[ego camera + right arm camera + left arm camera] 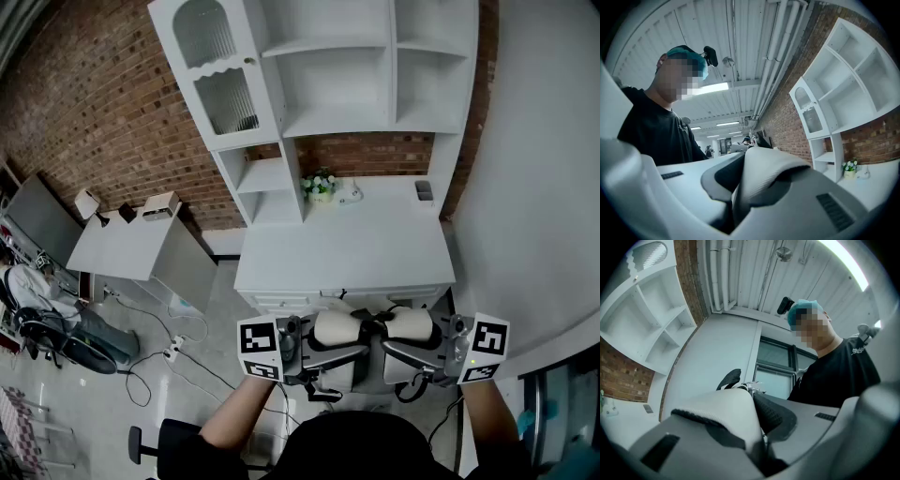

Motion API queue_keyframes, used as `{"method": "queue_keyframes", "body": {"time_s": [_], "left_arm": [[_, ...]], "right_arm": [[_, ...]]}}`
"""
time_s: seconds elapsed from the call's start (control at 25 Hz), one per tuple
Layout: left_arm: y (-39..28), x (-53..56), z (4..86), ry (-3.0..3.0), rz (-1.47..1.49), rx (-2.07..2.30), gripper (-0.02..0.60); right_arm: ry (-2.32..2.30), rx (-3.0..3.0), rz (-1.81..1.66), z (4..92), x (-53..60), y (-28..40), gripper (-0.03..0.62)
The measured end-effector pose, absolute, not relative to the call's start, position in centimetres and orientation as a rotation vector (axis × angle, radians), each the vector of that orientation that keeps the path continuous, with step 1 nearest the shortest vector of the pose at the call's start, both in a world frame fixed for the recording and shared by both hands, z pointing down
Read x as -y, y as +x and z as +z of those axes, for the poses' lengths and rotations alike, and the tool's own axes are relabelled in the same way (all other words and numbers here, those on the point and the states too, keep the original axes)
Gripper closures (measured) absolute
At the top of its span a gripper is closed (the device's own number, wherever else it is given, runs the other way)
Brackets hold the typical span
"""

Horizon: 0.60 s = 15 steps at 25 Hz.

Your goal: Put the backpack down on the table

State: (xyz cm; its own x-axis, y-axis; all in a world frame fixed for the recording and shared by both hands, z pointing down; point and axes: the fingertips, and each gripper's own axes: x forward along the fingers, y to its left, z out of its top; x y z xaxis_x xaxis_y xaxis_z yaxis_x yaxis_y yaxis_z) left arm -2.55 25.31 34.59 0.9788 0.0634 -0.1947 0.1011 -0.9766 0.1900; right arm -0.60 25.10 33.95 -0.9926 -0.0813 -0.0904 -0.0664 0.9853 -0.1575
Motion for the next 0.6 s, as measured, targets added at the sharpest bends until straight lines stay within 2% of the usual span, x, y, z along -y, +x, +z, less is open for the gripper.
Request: {"method": "queue_keyframes", "body": {"time_s": [0.6], "left_arm": [[3.1,-25.9,35.2,2.941,-0.294,0.013,0.522]], "right_arm": [[-0.015,-3.019,-0.293,34.4,-25.7,5.0,0.546]]}}
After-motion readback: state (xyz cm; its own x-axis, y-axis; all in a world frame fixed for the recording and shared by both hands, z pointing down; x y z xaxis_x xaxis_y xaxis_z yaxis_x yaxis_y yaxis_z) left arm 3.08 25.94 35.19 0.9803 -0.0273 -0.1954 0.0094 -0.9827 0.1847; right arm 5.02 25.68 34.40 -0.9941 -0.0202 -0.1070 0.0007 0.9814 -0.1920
